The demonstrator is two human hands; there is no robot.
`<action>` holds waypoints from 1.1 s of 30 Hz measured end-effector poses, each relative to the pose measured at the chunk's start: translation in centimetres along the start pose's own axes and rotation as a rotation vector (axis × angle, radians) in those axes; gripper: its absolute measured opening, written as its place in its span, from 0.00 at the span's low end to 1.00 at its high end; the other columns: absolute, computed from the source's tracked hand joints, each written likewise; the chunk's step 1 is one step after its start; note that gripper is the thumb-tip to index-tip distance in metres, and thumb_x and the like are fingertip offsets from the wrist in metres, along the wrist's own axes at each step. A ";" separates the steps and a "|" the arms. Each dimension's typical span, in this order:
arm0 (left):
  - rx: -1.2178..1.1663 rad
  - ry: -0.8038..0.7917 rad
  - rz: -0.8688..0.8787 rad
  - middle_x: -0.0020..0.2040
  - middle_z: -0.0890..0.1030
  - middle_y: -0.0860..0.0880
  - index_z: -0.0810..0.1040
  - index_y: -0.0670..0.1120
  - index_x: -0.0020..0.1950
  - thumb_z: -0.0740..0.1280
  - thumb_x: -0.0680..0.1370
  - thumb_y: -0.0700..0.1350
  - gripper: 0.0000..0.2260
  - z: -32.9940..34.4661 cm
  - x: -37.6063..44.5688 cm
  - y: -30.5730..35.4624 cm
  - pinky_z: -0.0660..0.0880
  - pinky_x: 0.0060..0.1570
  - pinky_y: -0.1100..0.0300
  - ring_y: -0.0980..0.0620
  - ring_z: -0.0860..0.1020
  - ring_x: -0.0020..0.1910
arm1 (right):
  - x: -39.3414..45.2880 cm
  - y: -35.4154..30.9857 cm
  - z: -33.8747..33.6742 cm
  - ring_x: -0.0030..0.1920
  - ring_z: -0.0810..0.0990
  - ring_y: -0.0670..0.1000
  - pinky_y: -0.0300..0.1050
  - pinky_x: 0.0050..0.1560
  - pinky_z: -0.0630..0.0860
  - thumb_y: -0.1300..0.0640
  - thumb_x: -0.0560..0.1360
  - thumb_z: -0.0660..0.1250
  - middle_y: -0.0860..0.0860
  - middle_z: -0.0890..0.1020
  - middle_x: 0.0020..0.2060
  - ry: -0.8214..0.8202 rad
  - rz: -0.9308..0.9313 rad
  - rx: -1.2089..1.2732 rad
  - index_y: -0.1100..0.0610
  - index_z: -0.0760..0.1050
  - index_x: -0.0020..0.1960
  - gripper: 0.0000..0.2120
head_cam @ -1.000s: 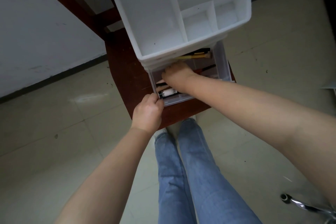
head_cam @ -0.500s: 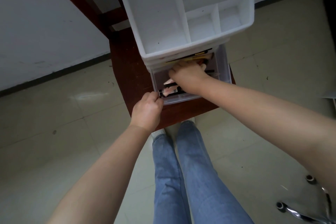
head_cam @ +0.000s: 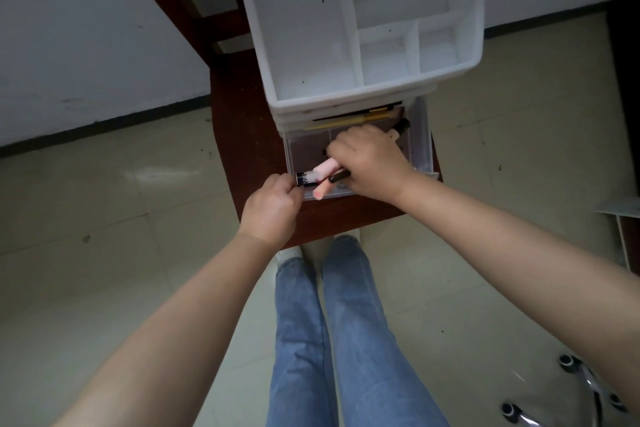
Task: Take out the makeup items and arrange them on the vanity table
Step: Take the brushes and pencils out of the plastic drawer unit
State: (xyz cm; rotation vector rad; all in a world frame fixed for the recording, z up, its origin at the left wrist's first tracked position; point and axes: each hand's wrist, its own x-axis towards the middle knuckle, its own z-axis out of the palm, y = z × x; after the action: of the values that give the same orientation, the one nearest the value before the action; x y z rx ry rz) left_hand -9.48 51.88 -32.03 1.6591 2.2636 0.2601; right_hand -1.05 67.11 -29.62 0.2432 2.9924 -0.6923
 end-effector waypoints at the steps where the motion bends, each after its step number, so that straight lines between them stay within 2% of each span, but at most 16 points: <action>1: 0.001 0.004 -0.001 0.29 0.78 0.41 0.77 0.35 0.29 0.78 0.50 0.28 0.14 0.0 0.0 0.0 0.66 0.14 0.65 0.43 0.77 0.26 | 0.0 -0.2 0.3 0.28 0.78 0.58 0.44 0.29 0.72 0.71 0.53 0.71 0.60 0.77 0.26 -0.029 -0.005 -0.054 0.65 0.74 0.33 0.10; 2: -0.001 0.005 0.001 0.29 0.78 0.41 0.78 0.35 0.29 0.78 0.51 0.28 0.13 0.0 0.1 0.0 0.67 0.14 0.65 0.43 0.77 0.26 | 0.0 -0.2 0.6 0.30 0.78 0.59 0.45 0.30 0.70 0.72 0.54 0.70 0.61 0.78 0.28 -0.092 0.043 -0.084 0.66 0.75 0.35 0.10; 5: -0.009 -0.004 0.003 0.30 0.78 0.41 0.78 0.35 0.30 0.78 0.51 0.27 0.13 0.0 0.1 0.1 0.69 0.13 0.63 0.42 0.78 0.28 | 0.1 0.7 1.5 0.48 0.77 0.62 0.47 0.39 0.62 0.71 0.67 0.62 0.64 0.79 0.47 -0.233 0.313 -0.182 0.65 0.73 0.52 0.14; 7: -0.007 -0.003 0.001 0.30 0.78 0.41 0.78 0.35 0.29 0.78 0.51 0.27 0.13 -0.1 0.1 0.1 0.69 0.14 0.62 0.42 0.78 0.27 | 0.4 1.4 1.7 0.54 0.75 0.61 0.48 0.42 0.64 0.69 0.70 0.60 0.62 0.77 0.53 -0.283 0.425 -0.209 0.63 0.71 0.57 0.15; 9: -0.010 0.002 0.001 0.30 0.78 0.40 0.78 0.35 0.29 0.78 0.52 0.27 0.13 -0.1 0.1 0.1 0.69 0.14 0.62 0.42 0.78 0.27 | 0.8 1.7 1.9 0.58 0.72 0.62 0.51 0.49 0.69 0.68 0.71 0.61 0.61 0.75 0.56 -0.332 0.429 -0.269 0.63 0.71 0.58 0.16; 12: -0.006 0.001 0.002 0.30 0.78 0.41 0.78 0.35 0.29 0.78 0.52 0.27 0.12 -0.1 0.1 0.2 0.69 0.14 0.63 0.42 0.78 0.27 | 0.7 2.4 2.2 0.62 0.69 0.62 0.54 0.56 0.69 0.66 0.73 0.61 0.60 0.73 0.60 -0.445 0.409 -0.334 0.61 0.70 0.61 0.17; 16: -0.005 -0.005 0.008 0.30 0.78 0.41 0.78 0.35 0.30 0.78 0.53 0.27 0.12 -0.3 0.0 0.3 0.69 0.14 0.63 0.42 0.78 0.27 | 0.5 3.0 2.1 0.62 0.69 0.62 0.55 0.61 0.66 0.65 0.73 0.61 0.60 0.74 0.60 -0.481 0.424 -0.362 0.61 0.71 0.61 0.16; 20: -0.006 -0.008 0.001 0.30 0.78 0.41 0.78 0.35 0.29 0.78 0.53 0.27 0.12 -0.3 -0.1 0.3 0.69 0.14 0.63 0.42 0.78 0.27 | 0.1 3.6 1.9 0.61 0.70 0.61 0.53 0.62 0.65 0.65 0.73 0.62 0.60 0.76 0.57 -0.435 0.552 -0.305 0.59 0.73 0.58 0.14; 23: 0.011 -0.009 0.012 0.29 0.78 0.42 0.77 0.36 0.28 0.78 0.51 0.28 0.13 -0.3 -0.1 0.4 0.68 0.15 0.65 0.43 0.77 0.27 | -0.2 4.4 1.7 0.62 0.69 0.60 0.53 0.63 0.63 0.64 0.71 0.63 0.59 0.74 0.59 -0.465 0.476 -0.316 0.59 0.72 0.58 0.16; 25: 0.022 -0.004 0.017 0.28 0.77 0.43 0.77 0.37 0.27 0.79 0.51 0.28 0.13 -0.4 -0.1 0.4 0.67 0.15 0.66 0.44 0.77 0.26 | -0.1 4.7 1.2 0.60 0.71 0.60 0.50 0.59 0.67 0.64 0.71 0.64 0.58 0.76 0.57 -0.456 0.436 -0.258 0.58 0.73 0.57 0.15; 26: 0.028 -0.001 0.017 0.28 0.77 0.43 0.77 0.37 0.27 0.79 0.51 0.28 0.13 -0.4 -0.1 0.3 0.67 0.15 0.66 0.44 0.77 0.26 | -0.1 4.7 0.7 0.57 0.73 0.60 0.48 0.53 0.69 0.64 0.71 0.64 0.58 0.77 0.55 -0.436 0.432 -0.214 0.58 0.73 0.56 0.14; 29: 0.030 -0.008 0.008 0.29 0.78 0.42 0.78 0.36 0.28 0.79 0.51 0.28 0.13 -0.3 -0.1 0.2 0.68 0.14 0.64 0.43 0.77 0.27 | -0.2 4.0 -0.2 0.48 0.78 0.59 0.44 0.39 0.67 0.66 0.70 0.63 0.59 0.80 0.49 -0.410 0.339 -0.232 0.60 0.72 0.54 0.13; 33: 0.016 -0.012 0.016 0.29 0.78 0.41 0.78 0.35 0.30 0.78 0.52 0.27 0.13 -0.1 -0.3 0.2 0.69 0.14 0.62 0.41 0.77 0.27 | -0.8 2.5 0.3 0.50 0.76 0.60 0.49 0.42 0.68 0.69 0.71 0.60 0.60 0.78 0.51 -0.494 0.196 -0.406 0.61 0.68 0.58 0.15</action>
State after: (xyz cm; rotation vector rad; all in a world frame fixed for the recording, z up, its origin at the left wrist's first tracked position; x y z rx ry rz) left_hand -9.25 51.72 -31.78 1.6837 2.2502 0.2355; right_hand 0.16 69.10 -30.86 0.2853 2.5113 -0.0927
